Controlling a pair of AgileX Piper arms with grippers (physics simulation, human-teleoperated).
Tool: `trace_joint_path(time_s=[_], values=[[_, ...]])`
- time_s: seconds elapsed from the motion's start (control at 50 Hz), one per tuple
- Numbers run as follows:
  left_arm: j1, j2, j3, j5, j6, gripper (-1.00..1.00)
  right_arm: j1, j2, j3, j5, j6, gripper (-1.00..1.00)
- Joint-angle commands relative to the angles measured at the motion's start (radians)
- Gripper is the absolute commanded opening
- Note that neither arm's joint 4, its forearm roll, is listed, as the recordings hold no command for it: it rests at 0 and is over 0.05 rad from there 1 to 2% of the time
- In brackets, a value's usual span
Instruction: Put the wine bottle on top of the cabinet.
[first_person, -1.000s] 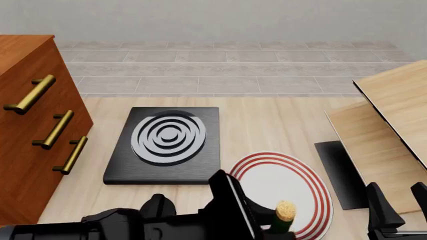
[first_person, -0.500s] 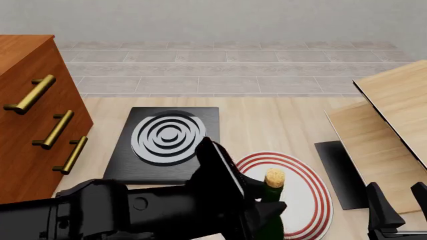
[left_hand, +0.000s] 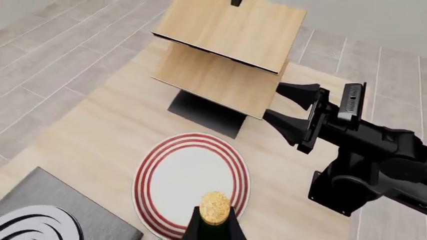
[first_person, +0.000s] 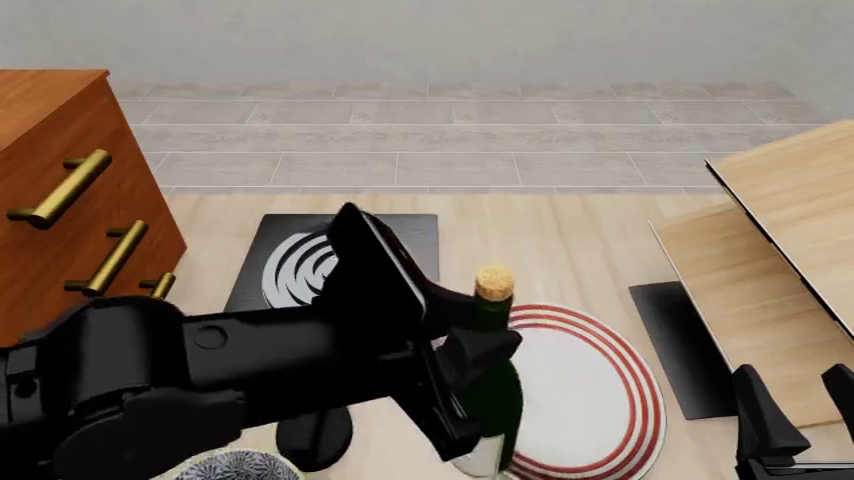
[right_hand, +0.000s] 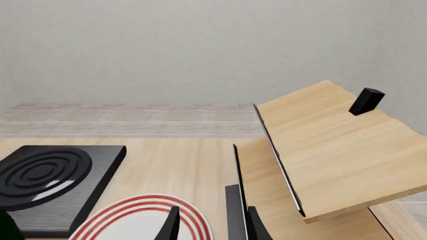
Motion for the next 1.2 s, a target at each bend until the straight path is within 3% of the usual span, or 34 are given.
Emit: trace_joint_path(time_s=[0.02, 0.92, 1.2], values=[[0.064, -0.050, -0.020, 0.042, 0.055, -1.00, 0.000, 0.000, 0.001, 0.000, 0.001, 1.00], [0.268, -0.232, -0.029, 0.176, 0.149, -1.00, 0.000, 0.000, 0.003, -0.003, 0.000, 1.00], [0.382, -0.328, -0.020, 0.240, 0.149, -1.00, 0.000, 0.000, 0.000, 0.001, 0.000, 1.00]])
